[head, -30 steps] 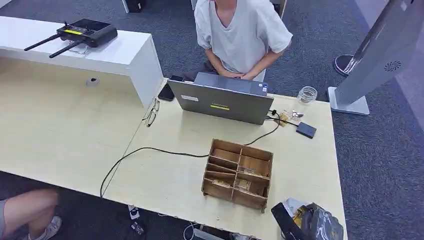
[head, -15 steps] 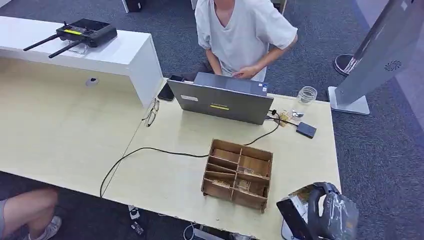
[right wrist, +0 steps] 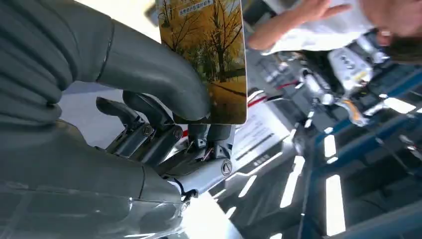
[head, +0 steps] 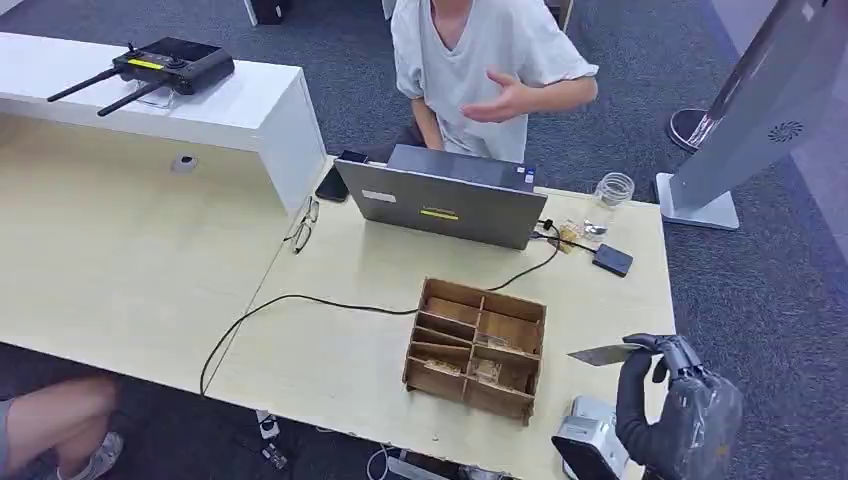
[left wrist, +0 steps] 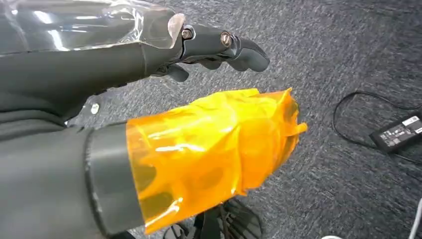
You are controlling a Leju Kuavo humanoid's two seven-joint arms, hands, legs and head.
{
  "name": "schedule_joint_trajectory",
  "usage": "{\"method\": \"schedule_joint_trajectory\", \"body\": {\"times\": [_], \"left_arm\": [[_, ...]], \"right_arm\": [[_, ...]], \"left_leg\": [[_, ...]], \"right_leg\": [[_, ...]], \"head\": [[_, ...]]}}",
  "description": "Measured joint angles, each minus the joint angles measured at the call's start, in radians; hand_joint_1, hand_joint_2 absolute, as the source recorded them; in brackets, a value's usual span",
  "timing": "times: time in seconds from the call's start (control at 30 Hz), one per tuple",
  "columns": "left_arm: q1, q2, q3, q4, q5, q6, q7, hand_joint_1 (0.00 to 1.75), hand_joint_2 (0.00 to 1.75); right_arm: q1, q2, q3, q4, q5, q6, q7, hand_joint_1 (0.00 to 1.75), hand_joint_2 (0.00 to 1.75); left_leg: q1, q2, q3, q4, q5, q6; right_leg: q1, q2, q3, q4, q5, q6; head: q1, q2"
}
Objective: Pass the card to the sensor for recognition and then transmit it.
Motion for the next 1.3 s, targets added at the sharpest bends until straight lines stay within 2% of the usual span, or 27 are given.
{"method": "schedule_joint_trajectory", "body": {"times": [0.17, 0.4, 0.73, 1.03, 1.3], "left_arm": [[0.0, 0.001, -0.002, 0.0, -0.013, 0.003, -0.01, 0.0, 0.0], [-0.001, 0.006, -0.008, 0.002, -0.029, 0.007, -0.012, 0.0, 0.0], [-0.003, 0.007, -0.023, 0.003, -0.037, 0.009, -0.013, 0.0, 0.0], [-0.005, 0.013, -0.035, 0.012, -0.058, 0.014, -0.012, 0.0, 0.0], [-0.006, 0.014, -0.047, 0.018, -0.061, 0.016, -0.011, 0.0, 0.0]], "right_arm": [[-0.058, 0.025, 0.046, 0.001, -0.046, 0.035, -0.03, 1.75, 1.75], [-0.146, 0.061, 0.113, 0.029, -0.092, 0.075, -0.03, 1.75, 1.75], [-0.208, 0.085, 0.151, 0.068, -0.108, 0.091, -0.029, 1.75, 1.75], [-0.299, 0.121, 0.211, 0.132, -0.087, 0.165, 0.023, 1.75, 1.75], [-0.326, 0.135, 0.228, 0.166, -0.084, 0.167, 0.029, 1.75, 1.75]], "left_leg": [[0.0, 0.0, 0.0, 0.0, 0.0, -0.001], [0.0, 0.0, 0.0, 0.0, 0.0, -0.001], [0.0, 0.0, 0.0, 0.0, 0.0, -0.001], [0.001, 0.0, 0.0, 0.0, 0.001, -0.001], [0.0, 0.0, 0.0, 0.0, 0.001, -0.001]], "right_leg": [[0.0, 0.0, 0.0, 0.0, 0.0, 0.0], [0.0, 0.0, 0.0, 0.001, 0.0, 0.0], [0.0, 0.0, 0.0, 0.001, 0.0, 0.0], [0.001, 0.0, 0.0, 0.001, 0.0, 0.0], [0.001, 0.0, 0.0, 0.001, 0.0, 0.0]], "head": [[0.0, 0.0], [0.0, 0.0], [0.0, 0.0], [0.0, 0.0], [0.0, 0.0]]}}
